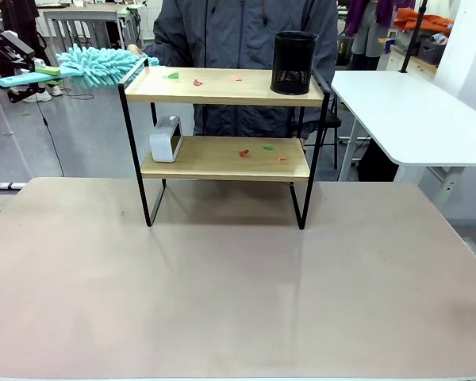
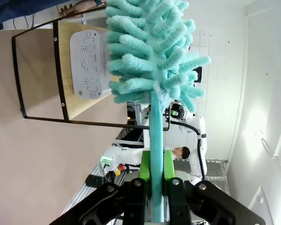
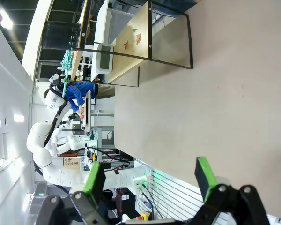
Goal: Clean the shelf.
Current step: Pick up the Duster from the human.
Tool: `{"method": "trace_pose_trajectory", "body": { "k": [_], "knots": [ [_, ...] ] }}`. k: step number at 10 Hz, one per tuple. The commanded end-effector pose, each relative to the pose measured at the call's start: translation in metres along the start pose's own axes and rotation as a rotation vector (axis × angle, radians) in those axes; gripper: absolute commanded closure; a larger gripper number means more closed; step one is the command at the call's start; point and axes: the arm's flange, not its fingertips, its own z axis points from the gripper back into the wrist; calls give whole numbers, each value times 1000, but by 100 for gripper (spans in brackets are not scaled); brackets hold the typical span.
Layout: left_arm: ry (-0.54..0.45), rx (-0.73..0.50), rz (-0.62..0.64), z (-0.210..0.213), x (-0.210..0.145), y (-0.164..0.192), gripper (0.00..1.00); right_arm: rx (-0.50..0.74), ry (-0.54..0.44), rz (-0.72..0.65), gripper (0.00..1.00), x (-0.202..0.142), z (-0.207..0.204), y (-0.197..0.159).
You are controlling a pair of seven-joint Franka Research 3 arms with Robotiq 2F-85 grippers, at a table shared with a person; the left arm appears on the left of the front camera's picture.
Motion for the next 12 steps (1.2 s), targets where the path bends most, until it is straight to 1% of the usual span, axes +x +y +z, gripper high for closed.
{"method": "trace_pose_trajectory", "body": {
  "k": [1,3,4,6,7,8,9,10,11,12],
  "knots": [
    [7,12,-10,1,2,-1,100,23,-13,24,0,3,-1,1],
    [8,3,-18,5,-1,-3,100,23,-13,24,0,3,-1,1],
    [0,-21,-51,17,-11,-11,100,23,-13,24,0,3,-1,1],
    [-46,-99,-162,61,-54,-34,100,23,-13,24,0,3,-1,1],
    [-53,-143,-213,91,-89,-39,100,23,-13,24,0,3,-1,1],
    [-34,-172,-230,109,-112,-38,100,23,-13,24,0,3,-1,1],
    [39,-192,-282,134,-149,-31,100,23,-13,24,0,3,-1,1],
    [130,-211,-334,145,-177,-22,100,23,-13,24,0,3,-1,1],
    [217,-185,-363,143,-197,-12,100,23,-13,24,0,3,-1,1],
    [333,-162,-381,135,-211,-4,100,23,-13,24,0,3,-1,1]
  ]
}}
